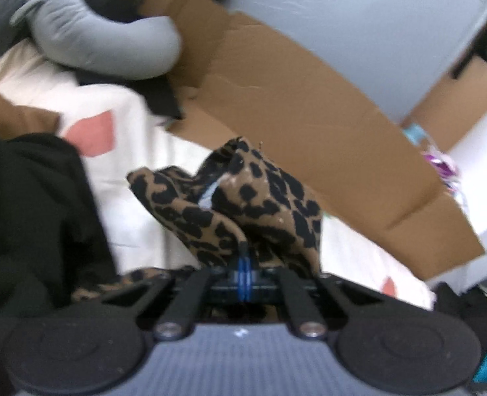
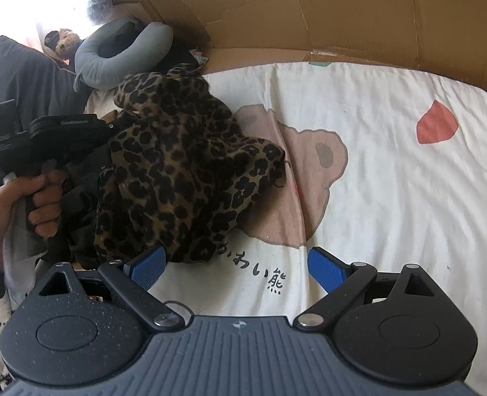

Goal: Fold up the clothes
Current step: 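Lift the leopard-print garment with the left tool off the clothes pile, then shake out the garment with the left tool while the right tool approaches it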

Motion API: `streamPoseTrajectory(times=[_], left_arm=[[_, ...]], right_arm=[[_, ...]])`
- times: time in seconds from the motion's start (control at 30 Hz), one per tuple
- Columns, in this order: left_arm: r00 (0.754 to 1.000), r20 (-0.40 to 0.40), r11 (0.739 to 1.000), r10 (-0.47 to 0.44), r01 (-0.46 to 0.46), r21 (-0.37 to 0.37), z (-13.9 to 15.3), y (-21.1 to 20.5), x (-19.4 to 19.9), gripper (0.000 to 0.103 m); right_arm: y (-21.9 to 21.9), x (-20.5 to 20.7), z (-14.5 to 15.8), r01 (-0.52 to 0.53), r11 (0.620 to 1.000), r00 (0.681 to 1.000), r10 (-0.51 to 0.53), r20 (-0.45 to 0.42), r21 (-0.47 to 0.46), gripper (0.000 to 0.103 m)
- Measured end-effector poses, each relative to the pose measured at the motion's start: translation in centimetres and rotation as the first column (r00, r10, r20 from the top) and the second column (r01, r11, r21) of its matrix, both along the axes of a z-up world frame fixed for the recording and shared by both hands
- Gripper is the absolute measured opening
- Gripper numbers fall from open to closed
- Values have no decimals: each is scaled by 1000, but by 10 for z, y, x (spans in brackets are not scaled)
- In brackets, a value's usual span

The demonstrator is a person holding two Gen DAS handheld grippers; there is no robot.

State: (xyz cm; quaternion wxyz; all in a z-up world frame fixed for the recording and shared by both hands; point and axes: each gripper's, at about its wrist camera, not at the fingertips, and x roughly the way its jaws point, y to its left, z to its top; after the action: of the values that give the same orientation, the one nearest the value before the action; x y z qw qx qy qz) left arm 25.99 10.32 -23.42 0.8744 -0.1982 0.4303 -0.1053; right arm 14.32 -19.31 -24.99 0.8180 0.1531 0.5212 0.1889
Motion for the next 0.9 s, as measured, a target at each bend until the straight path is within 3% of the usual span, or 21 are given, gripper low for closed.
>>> streamPoseTrajectory(times=[0.27, 0.57, 0.9], left_arm=[[991, 22, 987, -136, 137, -84, 16, -44, -29, 1], [963, -2, 950, -270, 266, -162, 14, -85, -67, 1], [893, -94, 886, -440, 414, -210, -19, -125, -111, 1]], right_arm=[[-12, 4, 11, 41, 999, 999, -41, 29, 19, 96], [-40, 12, 30, 107, 993, 991, -111, 77, 57, 96], [-56, 12, 24, 136, 989, 988, -139, 68, 50, 96]])
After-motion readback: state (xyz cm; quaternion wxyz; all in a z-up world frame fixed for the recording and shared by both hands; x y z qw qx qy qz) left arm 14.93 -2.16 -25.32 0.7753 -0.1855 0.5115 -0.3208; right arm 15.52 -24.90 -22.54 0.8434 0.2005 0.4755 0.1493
